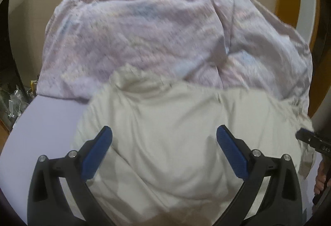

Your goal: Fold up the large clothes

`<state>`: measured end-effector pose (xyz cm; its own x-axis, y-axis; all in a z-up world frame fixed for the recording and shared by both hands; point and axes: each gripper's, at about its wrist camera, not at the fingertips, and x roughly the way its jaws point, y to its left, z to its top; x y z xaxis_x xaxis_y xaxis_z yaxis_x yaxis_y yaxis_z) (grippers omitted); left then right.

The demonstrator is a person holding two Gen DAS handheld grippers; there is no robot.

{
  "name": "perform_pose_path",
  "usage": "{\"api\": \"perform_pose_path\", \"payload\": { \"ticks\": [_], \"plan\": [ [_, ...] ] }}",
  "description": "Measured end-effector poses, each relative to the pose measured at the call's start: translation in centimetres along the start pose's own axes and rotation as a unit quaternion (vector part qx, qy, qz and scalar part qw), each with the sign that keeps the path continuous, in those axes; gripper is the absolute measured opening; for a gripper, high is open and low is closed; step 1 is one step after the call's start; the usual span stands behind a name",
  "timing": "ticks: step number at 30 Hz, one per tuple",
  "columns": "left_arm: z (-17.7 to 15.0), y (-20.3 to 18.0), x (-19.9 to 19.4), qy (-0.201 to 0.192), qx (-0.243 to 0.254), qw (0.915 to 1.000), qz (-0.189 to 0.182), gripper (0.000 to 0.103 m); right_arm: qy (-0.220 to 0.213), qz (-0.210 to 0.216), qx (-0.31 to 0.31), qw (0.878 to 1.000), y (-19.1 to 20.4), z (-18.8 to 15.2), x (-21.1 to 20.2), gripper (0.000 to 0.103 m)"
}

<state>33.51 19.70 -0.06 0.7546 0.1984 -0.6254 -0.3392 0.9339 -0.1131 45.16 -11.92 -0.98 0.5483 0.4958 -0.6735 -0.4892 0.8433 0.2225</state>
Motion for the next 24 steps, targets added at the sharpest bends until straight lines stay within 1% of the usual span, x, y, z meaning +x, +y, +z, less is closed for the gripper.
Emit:
{"api": "perform_pose_path", "payload": {
  "ticks": [2,5,8,12,17,18,24],
  "plan": [
    [-0.5,-0.9,1.1,0.002,0.017,0.9997,0.019,0.101,0.008,-0.023,-0.013,1.0,0.6,-0.1,1.3,0.057],
    [-0.2,-1.9,2.7,-0.008,0.034,0.998,0.052,0.101,0.014,-0.045,-0.017,0.999,0.9,0.0,3.1,0.056],
    [0.7,-2.1,4.4,-0.006,0.032,0.9966,0.076,0.101,0.016,-0.066,-0.018,0.998,1.1,0.7,5.2,0.057],
    [1.9,-1.8,6.6,0.002,0.02,0.9949,0.099,0.101,0.019,-0.079,0.003,0.997,0.2,2.0,7.4,0.057],
    [2.6,-1.2,9.2,0.015,0.002,0.994,0.109,0.101,0.018,-0.098,0.002,0.995,-0.2,2.5,9.3,0.058],
    [2.6,-1.1,9.7,0.018,0.001,0.9939,0.109,0.101,0.017,-0.101,0.001,0.995,0.2,2.8,10.1,0.059],
    [2.9,-1.0,11.7,0.033,0.002,0.9939,0.105,0.101,0.008,-0.107,0.01,0.994,-0.3,2.5,11.6,0.061]
  ]
}}
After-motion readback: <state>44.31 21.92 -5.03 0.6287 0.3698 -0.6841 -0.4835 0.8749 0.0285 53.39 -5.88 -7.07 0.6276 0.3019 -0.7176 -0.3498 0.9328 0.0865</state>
